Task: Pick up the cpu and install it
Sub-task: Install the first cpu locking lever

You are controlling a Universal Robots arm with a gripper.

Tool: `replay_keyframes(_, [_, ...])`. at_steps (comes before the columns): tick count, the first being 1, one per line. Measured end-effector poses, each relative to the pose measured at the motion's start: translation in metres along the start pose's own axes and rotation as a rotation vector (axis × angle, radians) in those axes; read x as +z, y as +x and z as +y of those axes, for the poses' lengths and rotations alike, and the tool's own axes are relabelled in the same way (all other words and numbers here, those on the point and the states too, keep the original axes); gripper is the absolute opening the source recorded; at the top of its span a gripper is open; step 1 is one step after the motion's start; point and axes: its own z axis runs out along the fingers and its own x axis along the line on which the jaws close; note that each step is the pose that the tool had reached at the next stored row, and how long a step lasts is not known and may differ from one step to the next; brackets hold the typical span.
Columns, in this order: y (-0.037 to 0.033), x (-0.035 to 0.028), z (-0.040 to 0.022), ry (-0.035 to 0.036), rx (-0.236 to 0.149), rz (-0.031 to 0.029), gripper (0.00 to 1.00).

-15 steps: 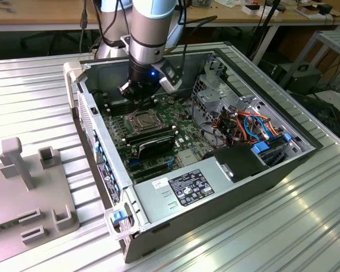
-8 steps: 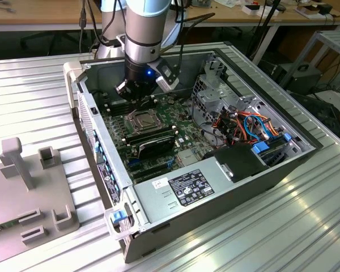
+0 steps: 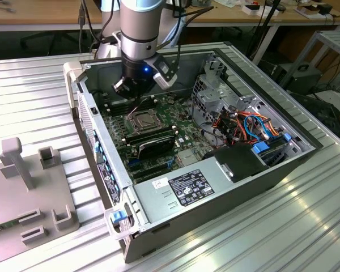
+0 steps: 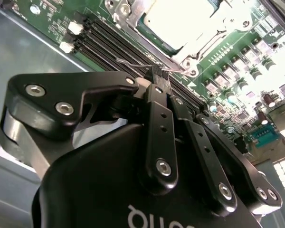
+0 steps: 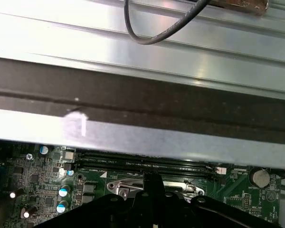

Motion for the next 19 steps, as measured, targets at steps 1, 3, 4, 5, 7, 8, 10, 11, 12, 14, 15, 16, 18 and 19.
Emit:
replay_keyframes(1, [0.0024, -0.0002, 0.0003, 0.0001, 0.000, -0.0036, 0.11])
replay_keyframes(3, [0.0063, -0.0007, 0.0008, 0.0006, -0.001, -0.0099, 0.11])
replay_keyframes(4, [0.0070, -0.0010, 0.0009, 0.0009, -0.001, -0.0121, 0.11])
replay_keyframes(5, [0.0071, -0.0012, 0.0010, 0.0010, -0.001, -0.0135, 0.11])
replay_keyframes(7, [0.0070, -0.0013, 0.0016, 0.0013, -0.001, -0.0145, 0.11])
replay_keyframes(8, [0.0064, -0.0011, 0.0021, 0.0013, -0.001, -0.0147, 0.11])
replay_keyframes(10, [0.0048, -0.0010, 0.0025, 0.0014, -0.001, -0.0146, 0.11])
replay_keyframes(11, [0.0042, -0.0009, 0.0026, 0.0013, -0.001, -0.0147, 0.11])
replay_keyframes(12, [0.0031, -0.0007, 0.0030, 0.0013, -0.001, -0.0147, 0.11])
replay_keyframes(14, [0.0002, -0.0004, 0.0030, 0.0014, -0.001, -0.0146, 0.11])
replay_keyframes(15, [-0.0005, -0.0003, 0.0028, 0.0013, -0.001, -0.0146, 0.11])
replay_keyframes(16, [-0.0005, -0.0003, 0.0028, 0.0014, -0.001, -0.0146, 0.11])
replay_keyframes(18, [-0.0005, -0.0003, 0.0029, 0.0013, -0.001, -0.0147, 0.11])
replay_keyframes(19, [-0.0008, -0.0003, 0.0028, 0.0014, -0.001, -0.0146, 0.11])
